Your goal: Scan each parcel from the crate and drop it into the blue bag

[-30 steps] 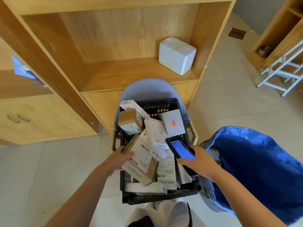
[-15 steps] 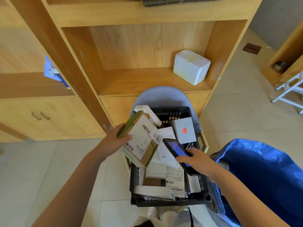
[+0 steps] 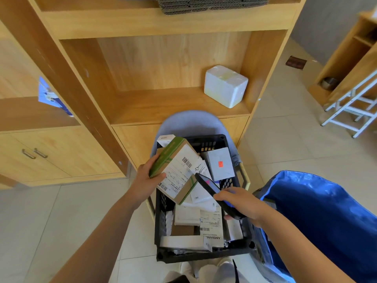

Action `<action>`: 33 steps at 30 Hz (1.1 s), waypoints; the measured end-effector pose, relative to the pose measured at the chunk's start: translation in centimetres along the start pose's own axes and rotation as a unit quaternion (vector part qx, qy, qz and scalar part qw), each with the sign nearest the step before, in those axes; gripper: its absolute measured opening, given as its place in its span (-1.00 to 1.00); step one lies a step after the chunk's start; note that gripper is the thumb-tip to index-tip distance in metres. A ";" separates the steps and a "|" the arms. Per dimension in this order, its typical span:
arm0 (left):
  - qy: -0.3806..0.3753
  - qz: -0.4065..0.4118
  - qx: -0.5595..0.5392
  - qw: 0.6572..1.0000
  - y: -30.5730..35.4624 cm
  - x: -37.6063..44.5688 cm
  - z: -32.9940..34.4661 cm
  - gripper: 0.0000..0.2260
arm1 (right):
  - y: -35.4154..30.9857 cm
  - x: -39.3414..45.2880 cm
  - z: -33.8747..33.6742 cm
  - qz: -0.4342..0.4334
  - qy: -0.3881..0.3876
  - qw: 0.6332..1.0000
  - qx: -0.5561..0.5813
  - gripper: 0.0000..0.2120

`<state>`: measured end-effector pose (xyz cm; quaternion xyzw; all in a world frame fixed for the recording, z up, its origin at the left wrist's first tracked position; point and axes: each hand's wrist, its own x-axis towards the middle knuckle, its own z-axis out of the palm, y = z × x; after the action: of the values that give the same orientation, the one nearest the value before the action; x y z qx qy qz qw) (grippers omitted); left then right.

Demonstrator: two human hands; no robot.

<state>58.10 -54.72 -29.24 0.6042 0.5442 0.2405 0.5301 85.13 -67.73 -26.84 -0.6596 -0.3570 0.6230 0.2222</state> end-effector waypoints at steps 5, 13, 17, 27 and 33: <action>-0.005 0.017 0.005 1.000 -0.1 0.3 0.4 -0.48 | 0.2 -0.1 -0.3 0.008 0.007 1.000 0.014 -0.52; -0.011 0.033 0.025 0.999 0.0 0.6 0.6 -0.50 | 0.3 -0.2 -0.7 0.019 0.004 1.000 0.019 -0.35; -0.009 0.040 0.040 0.998 0.3 0.9 0.6 -0.48 | 0.7 -0.6 -0.9 0.014 0.010 0.999 0.052 -0.38; 0.026 0.095 0.145 0.985 2.7 2.5 3.5 -0.45 | 1.3 -3.7 -3.3 0.015 0.024 0.994 0.101 -0.81; 0.039 0.064 0.150 0.986 3.5 3.2 3.5 -0.41 | 1.1 -4.4 -4.2 0.015 0.037 0.995 0.096 -0.70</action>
<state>63.49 -52.60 -28.17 0.7007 0.5548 0.2128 0.3949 89.62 -71.06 -24.23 -0.6630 -0.2770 0.6331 0.2878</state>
